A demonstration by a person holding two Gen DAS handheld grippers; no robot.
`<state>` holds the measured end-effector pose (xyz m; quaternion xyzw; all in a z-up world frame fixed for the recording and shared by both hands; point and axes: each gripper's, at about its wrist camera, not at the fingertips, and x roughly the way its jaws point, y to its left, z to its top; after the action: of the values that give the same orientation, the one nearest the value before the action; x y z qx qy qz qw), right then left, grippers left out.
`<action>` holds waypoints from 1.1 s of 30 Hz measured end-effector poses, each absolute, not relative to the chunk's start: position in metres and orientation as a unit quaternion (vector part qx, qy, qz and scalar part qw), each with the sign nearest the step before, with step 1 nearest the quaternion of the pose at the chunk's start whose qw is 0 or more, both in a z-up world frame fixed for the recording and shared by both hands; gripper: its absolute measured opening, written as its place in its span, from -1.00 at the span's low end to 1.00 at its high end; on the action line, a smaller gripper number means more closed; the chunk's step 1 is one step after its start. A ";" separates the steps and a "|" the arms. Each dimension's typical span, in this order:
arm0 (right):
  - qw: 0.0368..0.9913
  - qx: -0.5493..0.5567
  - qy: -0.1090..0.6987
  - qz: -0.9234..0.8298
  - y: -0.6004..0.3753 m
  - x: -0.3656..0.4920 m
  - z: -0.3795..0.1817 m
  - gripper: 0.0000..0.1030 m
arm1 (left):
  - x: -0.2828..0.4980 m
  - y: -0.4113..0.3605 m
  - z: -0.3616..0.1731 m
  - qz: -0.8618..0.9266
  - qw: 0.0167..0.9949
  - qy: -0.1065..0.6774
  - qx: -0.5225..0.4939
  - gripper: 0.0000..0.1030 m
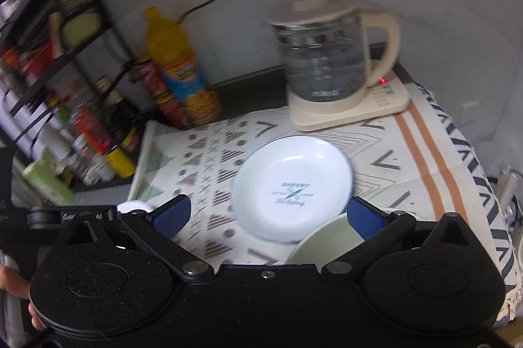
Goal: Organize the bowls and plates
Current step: 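Move both grippers toward the white plate printed 'BAKERY', then close both grippers on the 'BAKERY' plate rim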
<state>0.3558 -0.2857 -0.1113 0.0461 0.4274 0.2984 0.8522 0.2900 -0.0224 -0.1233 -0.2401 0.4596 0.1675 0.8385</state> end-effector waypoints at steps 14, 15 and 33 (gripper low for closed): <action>0.837 0.041 0.491 0.239 -0.273 0.421 -0.148 0.93 | 0.382 -0.019 -0.159 0.109 0.823 0.509 -0.229 0.66; 0.836 0.041 0.495 0.235 -0.272 0.425 -0.151 0.90 | 0.387 -0.018 -0.162 0.106 0.821 0.511 -0.230 0.66; 0.778 0.093 0.601 0.154 -0.275 0.483 -0.217 -0.12 | 0.449 -0.003 -0.205 0.081 0.783 0.553 -0.273 -0.03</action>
<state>0.4827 -0.2747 -0.2166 0.0928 0.6014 0.1539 0.7785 0.4493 -0.0029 -0.2050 -0.2728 0.5528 0.0810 0.7832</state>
